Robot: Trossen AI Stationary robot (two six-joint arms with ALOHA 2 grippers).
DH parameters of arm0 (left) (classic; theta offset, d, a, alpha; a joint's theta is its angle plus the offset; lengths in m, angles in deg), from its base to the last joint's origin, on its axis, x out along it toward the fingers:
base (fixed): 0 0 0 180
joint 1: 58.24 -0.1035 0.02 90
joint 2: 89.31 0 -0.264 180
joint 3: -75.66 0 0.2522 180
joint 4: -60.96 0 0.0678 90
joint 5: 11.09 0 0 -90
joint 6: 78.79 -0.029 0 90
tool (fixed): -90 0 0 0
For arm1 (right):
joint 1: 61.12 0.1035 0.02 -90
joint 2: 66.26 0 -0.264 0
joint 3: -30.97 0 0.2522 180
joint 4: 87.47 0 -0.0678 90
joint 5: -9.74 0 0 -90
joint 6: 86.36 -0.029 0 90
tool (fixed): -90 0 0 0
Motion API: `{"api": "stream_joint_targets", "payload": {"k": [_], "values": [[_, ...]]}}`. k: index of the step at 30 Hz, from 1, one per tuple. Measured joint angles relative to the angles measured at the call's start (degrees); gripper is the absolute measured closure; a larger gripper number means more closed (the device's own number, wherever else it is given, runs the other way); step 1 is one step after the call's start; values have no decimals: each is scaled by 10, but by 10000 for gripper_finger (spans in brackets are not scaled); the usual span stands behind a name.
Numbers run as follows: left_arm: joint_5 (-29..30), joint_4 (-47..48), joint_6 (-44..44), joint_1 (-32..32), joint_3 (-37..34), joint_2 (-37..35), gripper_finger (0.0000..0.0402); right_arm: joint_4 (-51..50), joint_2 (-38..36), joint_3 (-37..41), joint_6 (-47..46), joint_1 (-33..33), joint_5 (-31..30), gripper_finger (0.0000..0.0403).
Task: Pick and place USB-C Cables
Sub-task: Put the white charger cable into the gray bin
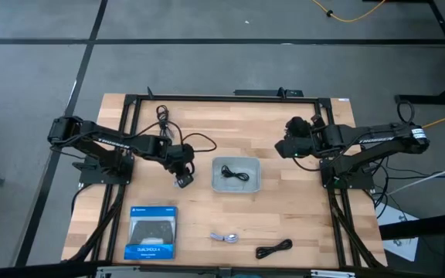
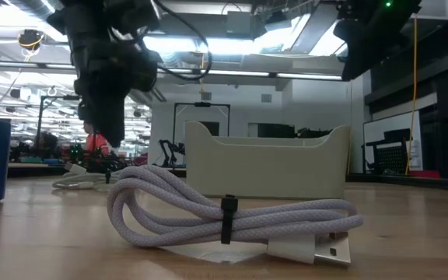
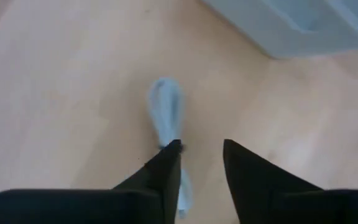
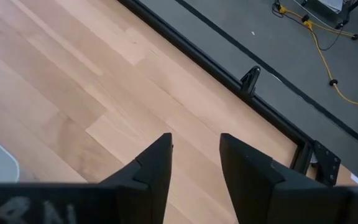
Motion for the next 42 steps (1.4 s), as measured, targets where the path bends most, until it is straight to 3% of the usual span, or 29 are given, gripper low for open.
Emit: {"api": "stream_joint_targets", "payload": {"k": [7, 23, 27, 31, 37, 42], "values": [[23, 14, 3, -2, 1, 16, 240, -13, 0, 0, -1, 0, 1, 263], [28, 5, -1, 13, 3, 136, 238, -15, 0, 1, -2, 0, 5, 263], [31, 7, -6, 11, 3, 143, 268, -15, 0, 1, -1, 0, 5, 263], [38, 26, -26, 7, 19, 138, 362, -16, 0, 1, -1, 0, 5, 263], [83, 126, -76, -8, 94, 129, 363, -23, 0, 1, 0, 0, 5, 263], [141, 220, -127, -20, 197, 126, 363, -44, 0, 1, 0, 0, 5, 263]]}}
